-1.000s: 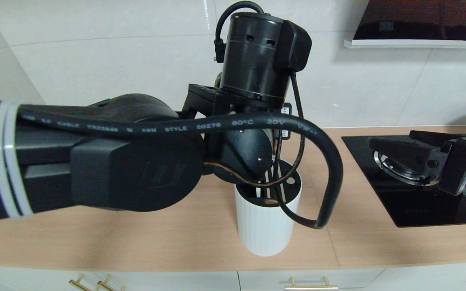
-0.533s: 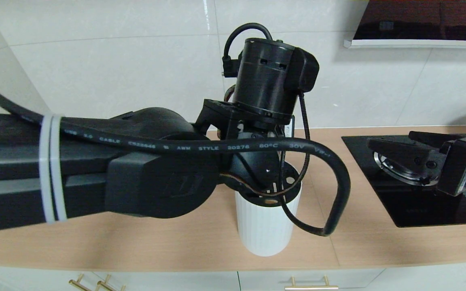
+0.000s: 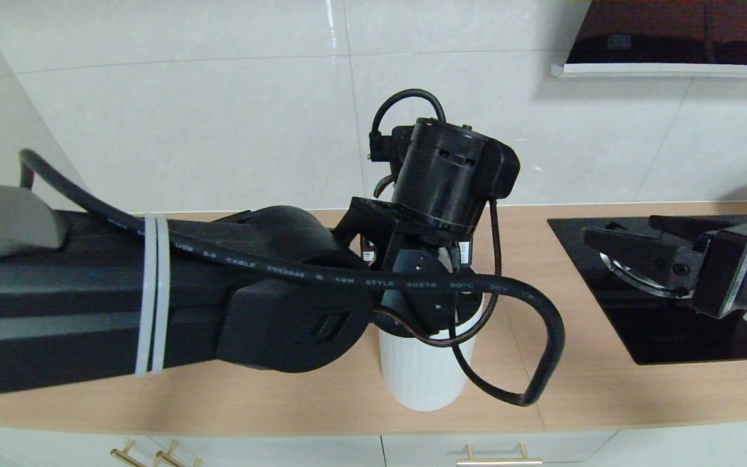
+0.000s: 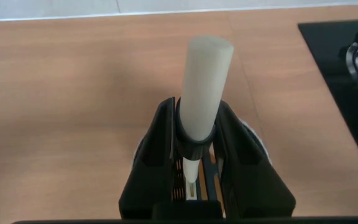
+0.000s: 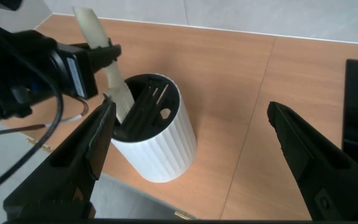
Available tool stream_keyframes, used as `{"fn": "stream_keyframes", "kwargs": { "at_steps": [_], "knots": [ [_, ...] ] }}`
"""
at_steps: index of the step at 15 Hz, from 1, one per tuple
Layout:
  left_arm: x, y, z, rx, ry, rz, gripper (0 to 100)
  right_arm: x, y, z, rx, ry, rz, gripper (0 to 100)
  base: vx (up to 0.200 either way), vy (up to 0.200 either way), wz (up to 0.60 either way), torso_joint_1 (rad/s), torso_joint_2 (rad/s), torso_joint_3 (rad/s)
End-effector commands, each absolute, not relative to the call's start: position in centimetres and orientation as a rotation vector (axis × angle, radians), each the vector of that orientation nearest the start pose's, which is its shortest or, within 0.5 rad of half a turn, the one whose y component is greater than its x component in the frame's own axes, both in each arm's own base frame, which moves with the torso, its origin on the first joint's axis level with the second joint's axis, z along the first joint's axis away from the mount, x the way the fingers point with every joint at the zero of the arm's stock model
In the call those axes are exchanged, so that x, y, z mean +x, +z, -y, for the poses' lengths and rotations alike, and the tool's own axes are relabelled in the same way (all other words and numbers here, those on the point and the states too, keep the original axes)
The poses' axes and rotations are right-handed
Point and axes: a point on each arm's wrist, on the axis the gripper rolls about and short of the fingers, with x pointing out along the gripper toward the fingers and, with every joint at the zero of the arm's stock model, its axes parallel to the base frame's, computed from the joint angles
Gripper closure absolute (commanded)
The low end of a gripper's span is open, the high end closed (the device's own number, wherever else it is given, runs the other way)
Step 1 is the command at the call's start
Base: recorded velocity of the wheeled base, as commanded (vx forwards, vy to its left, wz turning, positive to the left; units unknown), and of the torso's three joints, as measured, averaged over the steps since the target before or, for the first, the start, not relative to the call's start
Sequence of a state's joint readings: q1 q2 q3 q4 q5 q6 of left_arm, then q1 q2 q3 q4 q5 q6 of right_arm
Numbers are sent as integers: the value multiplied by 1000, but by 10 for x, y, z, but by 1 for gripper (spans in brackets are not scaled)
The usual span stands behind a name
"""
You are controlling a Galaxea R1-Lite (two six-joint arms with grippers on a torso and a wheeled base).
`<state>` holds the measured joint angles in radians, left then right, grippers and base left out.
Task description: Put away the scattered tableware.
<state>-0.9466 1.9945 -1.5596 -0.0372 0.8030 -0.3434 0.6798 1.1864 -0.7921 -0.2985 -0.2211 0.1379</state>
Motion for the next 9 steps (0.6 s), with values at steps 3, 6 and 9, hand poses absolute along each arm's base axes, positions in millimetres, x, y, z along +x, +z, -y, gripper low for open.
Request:
{"fn": "stream_keyframes", "kwargs": {
  "at_steps": [3,6,9],
  "knots": [
    [249,221,319,-25,-92,-294,100,144,269,-111,90,452,-126,0,0,0,0,0,0,0],
    [248,213,322,-7,-84,-304,0,144,269,-111,90,452,-126,0,0,0,0,0,0,0],
    [247,214,322,-6,-82,-303,0,144,269,-111,90,452,-125,0,0,0,0,0,0,0]
  ]
}}
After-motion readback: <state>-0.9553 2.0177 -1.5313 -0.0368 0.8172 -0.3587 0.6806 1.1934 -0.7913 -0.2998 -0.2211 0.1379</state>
